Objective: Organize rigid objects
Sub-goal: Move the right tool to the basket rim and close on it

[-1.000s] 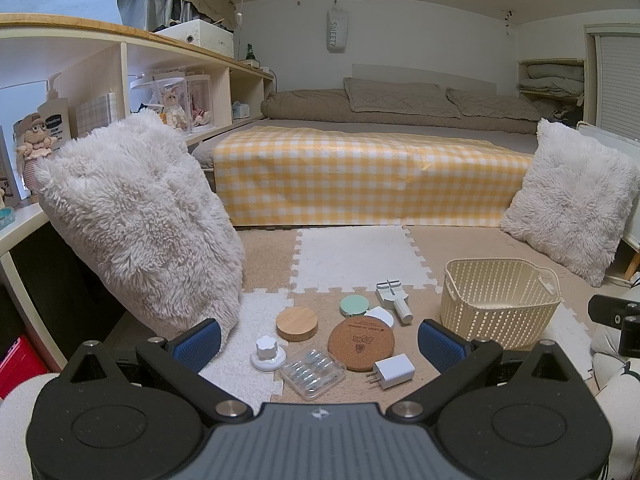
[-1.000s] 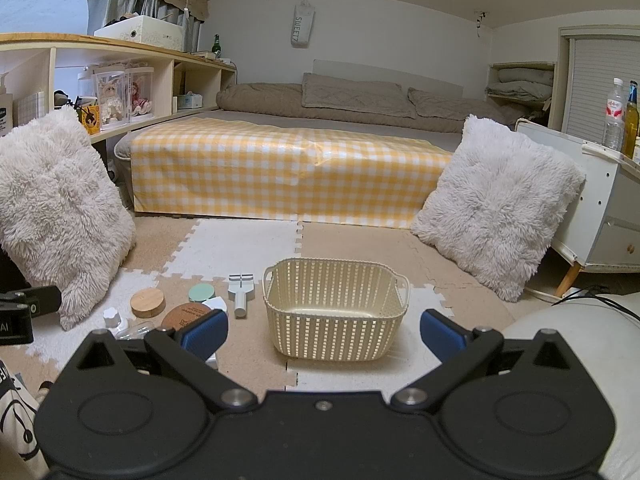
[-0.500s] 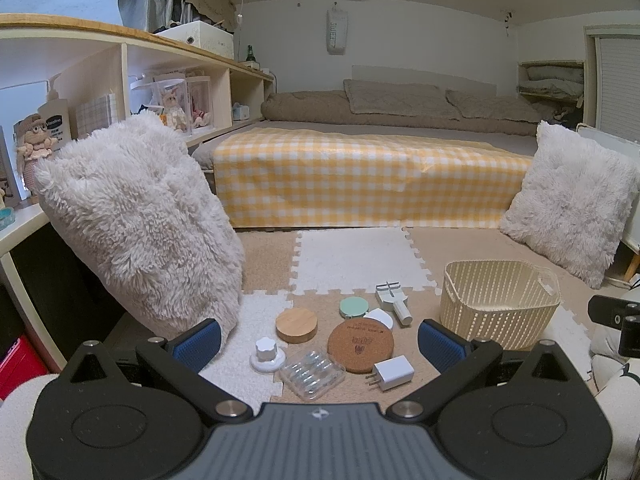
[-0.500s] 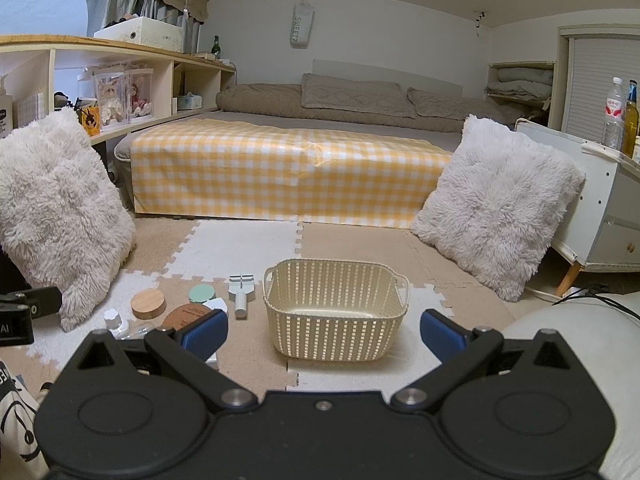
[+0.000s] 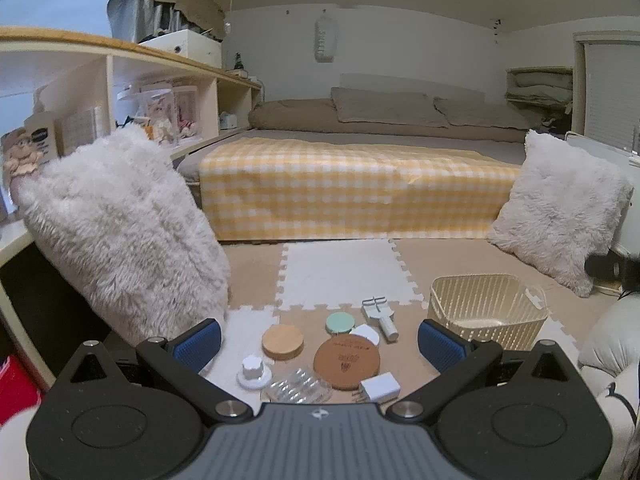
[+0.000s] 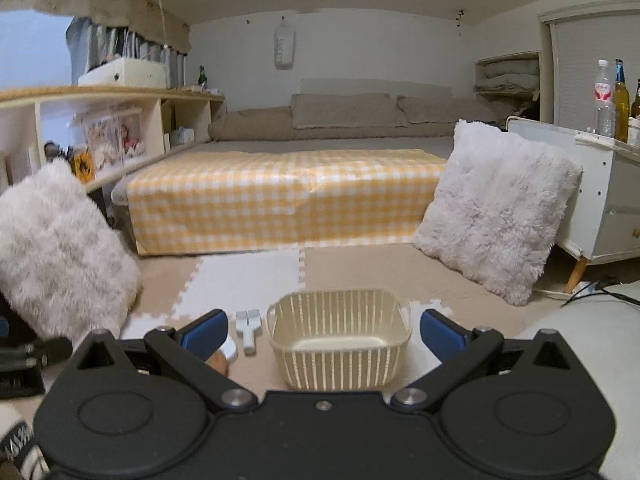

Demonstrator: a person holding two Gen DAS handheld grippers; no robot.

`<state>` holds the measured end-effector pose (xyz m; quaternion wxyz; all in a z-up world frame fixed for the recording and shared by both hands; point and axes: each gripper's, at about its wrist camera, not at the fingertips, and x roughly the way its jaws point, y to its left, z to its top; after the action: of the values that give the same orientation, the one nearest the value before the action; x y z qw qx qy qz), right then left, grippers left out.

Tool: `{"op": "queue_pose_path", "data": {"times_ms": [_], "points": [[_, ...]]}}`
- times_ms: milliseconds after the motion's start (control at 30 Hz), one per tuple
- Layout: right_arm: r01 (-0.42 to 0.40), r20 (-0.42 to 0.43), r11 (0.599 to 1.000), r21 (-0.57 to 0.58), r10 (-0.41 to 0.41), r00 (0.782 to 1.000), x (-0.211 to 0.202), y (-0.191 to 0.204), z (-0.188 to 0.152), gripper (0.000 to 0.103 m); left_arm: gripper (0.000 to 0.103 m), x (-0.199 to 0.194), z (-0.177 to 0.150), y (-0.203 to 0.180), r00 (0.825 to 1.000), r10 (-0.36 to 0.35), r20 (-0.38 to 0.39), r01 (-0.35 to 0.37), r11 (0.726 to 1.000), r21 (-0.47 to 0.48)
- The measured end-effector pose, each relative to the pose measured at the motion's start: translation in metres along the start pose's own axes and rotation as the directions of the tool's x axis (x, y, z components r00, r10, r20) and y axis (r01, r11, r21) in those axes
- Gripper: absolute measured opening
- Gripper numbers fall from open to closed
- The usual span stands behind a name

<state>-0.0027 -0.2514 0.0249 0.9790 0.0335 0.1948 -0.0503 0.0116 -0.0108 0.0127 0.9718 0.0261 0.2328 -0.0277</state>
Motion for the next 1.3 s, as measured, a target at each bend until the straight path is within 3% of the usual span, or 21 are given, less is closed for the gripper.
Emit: {"op": "queue_pose_path", "data": {"times_ms": [167,367,533,733,867,1100,1233,1300], "points": [[0.057,0.061,0.998,0.011,-0.058,0.996,0.019,-0.01,0.029,0.103,0.103,0.012,0.017,-0.001,1.0,0.01,0.024,-0.011,1.0,0.02],[0.084,0.066,0.995,0.058,-0.088,0.994,0.058,-0.031,0.056,0.103,0.103,0.036,0.038,0.0,1.0,-0.018,0.017,0.018,1.0,-0.002],[0.099,0.027,0.993,0.067,-0.101,0.995,0.1,-0.047,0.064,0.103,0.103,0.063,0.054,0.001,1.0,-0.001,-0.004,0.001,1.0,-0.014],[0.182,-0.018,0.98,0.083,-0.181,0.983,0.154,-0.067,0.055,0.103,0.103,0.099,0.066,-0.002,1.0,0.008,0.005,-0.008,0.998,0.059],[0.218,-0.081,0.971,0.096,-0.211,0.974,0.188,-0.08,0.042,0.103,0.103,0.128,0.068,-0.009,0.999,-0.008,-0.048,0.014,0.993,0.119],[0.14,-0.243,0.987,0.073,-0.119,0.963,0.231,-0.098,0.026,0.103,0.103,0.167,0.06,-0.013,0.99,-0.037,-0.136,0.056,0.989,0.137],[0.126,-0.34,0.99,0.066,-0.097,0.936,0.251,-0.106,0.013,0.102,0.103,0.189,0.058,-0.012,0.98,-0.054,-0.189,0.076,0.991,0.112],[0.094,-0.385,0.993,0.068,-0.061,0.921,0.26,-0.11,0.005,0.095,0.103,0.2,0.056,-0.013,0.974,-0.068,-0.215,0.092,0.99,0.105]]}}
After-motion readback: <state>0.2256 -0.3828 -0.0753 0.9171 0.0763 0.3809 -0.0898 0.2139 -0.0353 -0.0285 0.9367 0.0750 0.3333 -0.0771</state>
